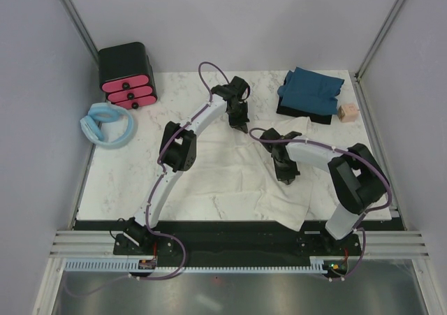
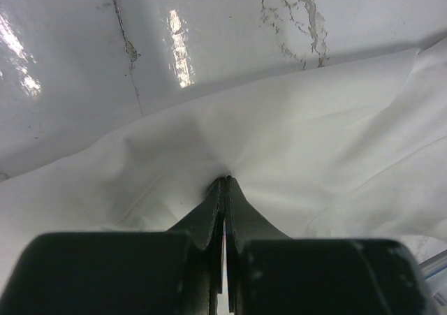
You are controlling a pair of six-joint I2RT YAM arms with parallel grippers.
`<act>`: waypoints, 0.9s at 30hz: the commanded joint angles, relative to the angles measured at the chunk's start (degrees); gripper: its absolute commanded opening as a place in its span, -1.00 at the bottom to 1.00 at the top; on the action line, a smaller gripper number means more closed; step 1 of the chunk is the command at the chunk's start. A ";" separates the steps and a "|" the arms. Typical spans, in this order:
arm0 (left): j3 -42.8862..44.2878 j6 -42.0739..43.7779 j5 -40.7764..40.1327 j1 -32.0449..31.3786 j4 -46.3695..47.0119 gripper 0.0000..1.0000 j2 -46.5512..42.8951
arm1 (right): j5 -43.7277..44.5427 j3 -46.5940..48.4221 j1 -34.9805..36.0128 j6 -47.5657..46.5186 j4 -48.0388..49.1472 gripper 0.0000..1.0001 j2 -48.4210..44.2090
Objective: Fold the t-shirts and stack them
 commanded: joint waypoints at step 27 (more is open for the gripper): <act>-0.76 3.37 -2.23 0.23 -2.70 -0.96 0.42 | -9.01 -7.76 2.49 14.88 -11.33 -0.43 -15.51</act>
